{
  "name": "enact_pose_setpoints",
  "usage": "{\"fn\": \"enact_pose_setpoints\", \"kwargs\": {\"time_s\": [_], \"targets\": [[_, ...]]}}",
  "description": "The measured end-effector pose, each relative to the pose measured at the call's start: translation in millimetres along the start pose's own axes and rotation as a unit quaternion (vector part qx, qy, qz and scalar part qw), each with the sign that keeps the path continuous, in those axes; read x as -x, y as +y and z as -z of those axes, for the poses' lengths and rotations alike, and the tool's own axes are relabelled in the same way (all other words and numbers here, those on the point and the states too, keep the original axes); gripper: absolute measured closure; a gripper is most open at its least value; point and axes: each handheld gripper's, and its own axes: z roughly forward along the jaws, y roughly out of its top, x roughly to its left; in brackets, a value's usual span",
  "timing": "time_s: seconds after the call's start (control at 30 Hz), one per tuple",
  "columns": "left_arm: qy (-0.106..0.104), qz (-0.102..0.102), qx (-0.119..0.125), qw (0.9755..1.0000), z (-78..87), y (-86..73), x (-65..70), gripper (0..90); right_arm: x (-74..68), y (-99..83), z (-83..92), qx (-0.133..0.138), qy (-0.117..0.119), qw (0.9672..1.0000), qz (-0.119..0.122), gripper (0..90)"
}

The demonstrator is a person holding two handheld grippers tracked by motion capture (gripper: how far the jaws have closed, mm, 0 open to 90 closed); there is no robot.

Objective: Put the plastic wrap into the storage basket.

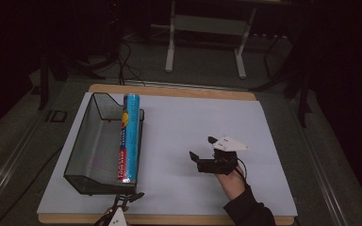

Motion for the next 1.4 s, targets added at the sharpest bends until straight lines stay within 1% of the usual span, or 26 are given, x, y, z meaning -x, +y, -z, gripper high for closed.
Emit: {"fn": "enact_pose_setpoints", "kwargs": {"time_s": [0.1, 0.17, 0.33, 0.4, 0.53, 0.6, 0.7, 0.73, 0.8, 0.87, 0.93, 0.97, 1.07, 1.17, 1.23, 1.33, 1.4], "targets": [[-0.001, -0.001, 0.000, 1.0000, -0.3, 0.0, 0.2, 0.7, 2.8, -5.9, 4.4, -0.002, -0.005, 1.0000, -0.002, 12.6], [-0.001, -0.001, -0.001, 1.0000, -0.8, 0.2, 1.1, 0.7, 5.7, -13.0, 10.0, -0.007, -0.007, 0.9999, -0.006, 12.5], [-0.002, 0.000, 0.000, 1.0000, -0.9, 0.2, 0.9, 0.7, 11.1, -25.3, 20.3, -0.007, -0.011, 0.9997, -0.019, 12.6], [-0.002, 0.001, 0.000, 1.0000, -0.9, 0.1, 1.0, 0.7, 12.4, -30.3, 24.1, -0.011, -0.017, 0.9997, -0.016, 12.5], [-0.004, 0.000, -0.001, 1.0000, -1.6, 0.1, 1.6, 0.7, 16.3, -38.4, 31.9, -0.008, -0.023, 0.9994, -0.023, 12.6], [-0.004, 0.000, -0.002, 1.0000, -1.9, 0.0, 1.7, 0.7, 18.5, -42.9, 37.2, -0.002, -0.024, 0.9993, -0.028, 12.5], [-0.005, 0.000, -0.002, 1.0000, -2.5, -0.1, 1.6, 0.7, 20.4, -46.1, 41.0, -0.003, -0.029, 0.9992, -0.028, 12.5], [-0.005, 0.001, -0.002, 1.0000, -2.7, -0.1, 1.7, 0.7, 22.6, -50.3, 45.8, 0.003, -0.032, 0.9990, -0.031, 12.5], [-0.005, 0.001, -0.003, 1.0000, -3.1, -0.1, 2.0, 0.7, 24.7, -53.7, 49.4, 0.003, -0.034, 0.9989, -0.031, 12.6], [-0.006, 0.001, -0.003, 1.0000, -3.2, -0.1, 2.2, 0.7, 25.9, -55.6, 50.6, 0.003, -0.032, 0.9990, -0.031, 12.6], [-0.006, 0.000, -0.003, 1.0000, -3.4, -0.3, 2.2, 0.7, 28.0, -63.2, 53.1, -0.001, -0.019, 0.9992, -0.034, 12.7], [-0.006, 0.000, -0.004, 1.0000, -3.2, -0.2, 2.1, 0.7, 28.0, -65.6, 53.3, -0.007, -0.022, 0.9992, -0.034, 12.8], [-0.006, 0.001, -0.004, 1.0000, -3.2, -0.2, 2.0, 0.7, 27.9, -70.3, 54.7, -0.009, -0.024, 0.9991, -0.036, 12.7], [-0.007, 0.000, -0.002, 1.0000, -3.5, -0.2, 2.6, 0.7, 29.3, -80.4, 58.5, -0.008, -0.028, 0.9986, -0.044, 12.8], [-0.008, 0.000, -0.003, 1.0000, -3.6, -0.3, 2.8, 0.7, 30.1, -84.7, 59.7, -0.010, -0.025, 0.9984, -0.049, 12.8], [-0.007, 0.000, -0.003, 1.0000, -3.6, -0.3, 2.6, 0.7, 32.0, -90.4, 63.2, -0.002, -0.018, 0.9985, -0.052, 12.8], [-0.007, 0.000, -0.003, 1.0000, -3.8, -0.3, 2.8, 0.7, 33.1, -91.5, 65.6, 0.004, -0.018, 0.9986, -0.050, 12.8]]}}
